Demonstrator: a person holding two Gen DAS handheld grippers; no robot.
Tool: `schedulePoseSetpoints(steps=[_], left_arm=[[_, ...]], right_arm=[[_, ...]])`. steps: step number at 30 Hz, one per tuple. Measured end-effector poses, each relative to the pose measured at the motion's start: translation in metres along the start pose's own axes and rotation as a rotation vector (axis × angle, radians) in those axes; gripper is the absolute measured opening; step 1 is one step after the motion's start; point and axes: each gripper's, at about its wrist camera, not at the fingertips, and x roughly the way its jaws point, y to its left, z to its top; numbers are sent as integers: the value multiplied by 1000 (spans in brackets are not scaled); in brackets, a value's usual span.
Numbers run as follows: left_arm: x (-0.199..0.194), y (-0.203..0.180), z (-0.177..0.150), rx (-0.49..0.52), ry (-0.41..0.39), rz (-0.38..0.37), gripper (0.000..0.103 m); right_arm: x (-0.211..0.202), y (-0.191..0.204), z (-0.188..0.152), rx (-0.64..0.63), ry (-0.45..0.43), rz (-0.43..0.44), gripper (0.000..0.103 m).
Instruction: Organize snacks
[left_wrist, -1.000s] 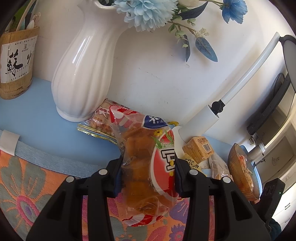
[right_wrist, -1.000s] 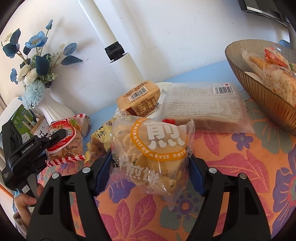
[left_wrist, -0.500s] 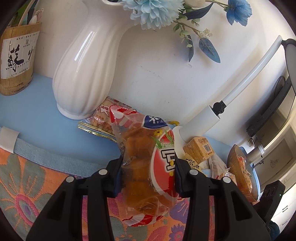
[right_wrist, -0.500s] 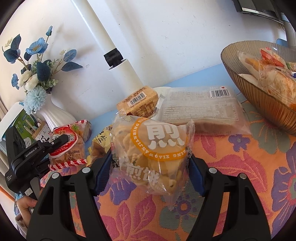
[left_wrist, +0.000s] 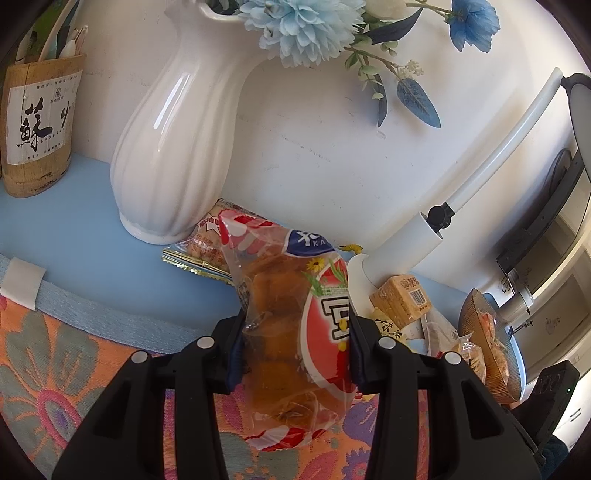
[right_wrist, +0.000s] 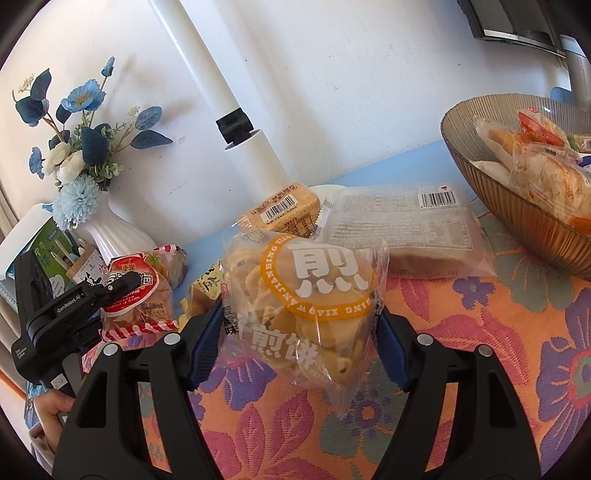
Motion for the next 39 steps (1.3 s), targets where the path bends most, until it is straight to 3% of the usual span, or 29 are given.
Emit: schedulePoseSetpoints(steps=[10,25,30,39], left_arm=[[3,-4,-2,23,-14,21,42],[-8,4,6,-7,-39,-22,42],[-10,9,8,-36,-39,-39,42],[-10,7,7,-27,-42,-46,42]], right_arm=[[2,-2,0,0,11,18,73],[-11,13,-4,-80,-72,27,73],[-7,25,-4,-136,-63,15,73],[-7,24,-3,-122,-73,19,73]])
